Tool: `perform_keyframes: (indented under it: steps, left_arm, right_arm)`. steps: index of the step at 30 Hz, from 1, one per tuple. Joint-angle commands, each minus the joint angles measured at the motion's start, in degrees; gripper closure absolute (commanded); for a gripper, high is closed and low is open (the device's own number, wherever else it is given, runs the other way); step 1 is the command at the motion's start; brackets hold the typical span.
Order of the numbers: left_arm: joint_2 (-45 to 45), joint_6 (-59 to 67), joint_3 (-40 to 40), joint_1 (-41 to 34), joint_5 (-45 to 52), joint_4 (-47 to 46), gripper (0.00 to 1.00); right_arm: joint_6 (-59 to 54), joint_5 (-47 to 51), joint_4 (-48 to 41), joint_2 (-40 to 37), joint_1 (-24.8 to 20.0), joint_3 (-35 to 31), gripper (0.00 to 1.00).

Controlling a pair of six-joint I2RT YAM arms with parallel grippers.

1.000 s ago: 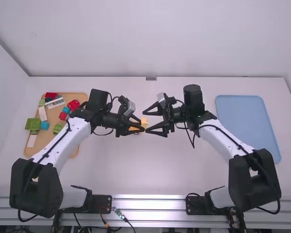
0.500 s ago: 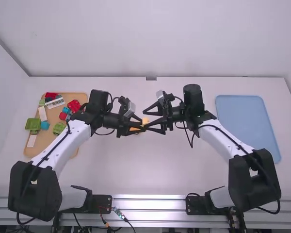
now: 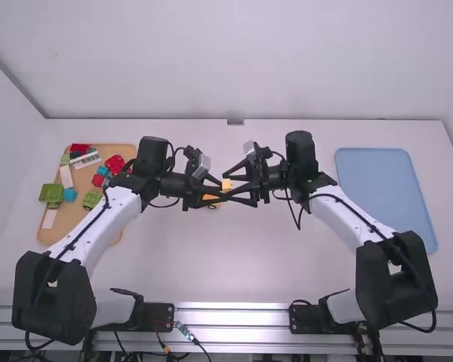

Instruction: Assemble lego blocks to make yellow taxi

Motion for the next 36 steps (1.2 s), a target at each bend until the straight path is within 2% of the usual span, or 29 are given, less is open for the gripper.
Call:
perform_keyframes:
  steps: [1, 8, 17, 19, 27, 30, 32, 33, 34, 35, 36]
  left_arm:
    - [-1.4, 0.0, -0.3, -0.7, 2.0, 0.0, 0.98]
    - [-1.4, 0.1, -0.3, -0.9, 2.0, 0.0, 0.98]
    - [-1.4, 0.4, -0.3, -0.8, 2.0, 0.0, 0.98]
    - [-1.4, 0.4, -0.3, -1.1, 2.0, 0.0, 0.98]
    - [-1.4, 0.4, -0.3, -0.8, 1.8, 0.5, 0.94]
    - [-1.4, 0.4, -0.3, -0.6, 2.0, 0.5, 0.81]
    - [-1.4, 0.4, -0.3, -0.7, 2.0, 0.5, 0.63]
    - [-1.4, 0.4, -0.3, -0.6, 2.0, 0.5, 0.57]
    - [-1.4, 0.4, -0.3, -0.6, 1.8, 0.5, 0.31]
    - [-1.4, 0.4, -0.3, -0.6, 1.6, 0.5, 0.2]
    - [-1.4, 0.4, -0.3, -0.7, 0.9, 0.5, 0.01]
  right_arm:
    - [0.2, -0.3, 0.6, 0.4, 0.3, 1.2, 0.28]
    - [0.2, -0.4, 0.7, 0.4, 0.3, 1.2, 0.44]
    - [0.2, -0.4, 0.7, 0.4, 0.3, 1.2, 0.57]
    - [0.2, -0.4, 0.7, 0.4, 0.3, 1.2, 0.66]
    - [0.0, -0.2, 0.5, 0.4, 0.3, 1.2, 0.75]
    - [-0.3, -0.2, 0.5, 0.4, 0.3, 1.2, 0.82]
    - [-0.2, -0.1, 0.6, 0.4, 0.3, 1.2, 0.82]
    - [-0.2, -0.2, 0.8, 0.4, 0.3, 1.2, 0.82]
    - [0.1, -0.1, 1.0, 0.4, 0.3, 1.2, 0.83]
    - [0.3, 0.0, 1.0, 0.4, 0.3, 1.2, 0.82]
    - [1.2, 0.8, 1.0, 0.4, 0.3, 1.3, 0.82]
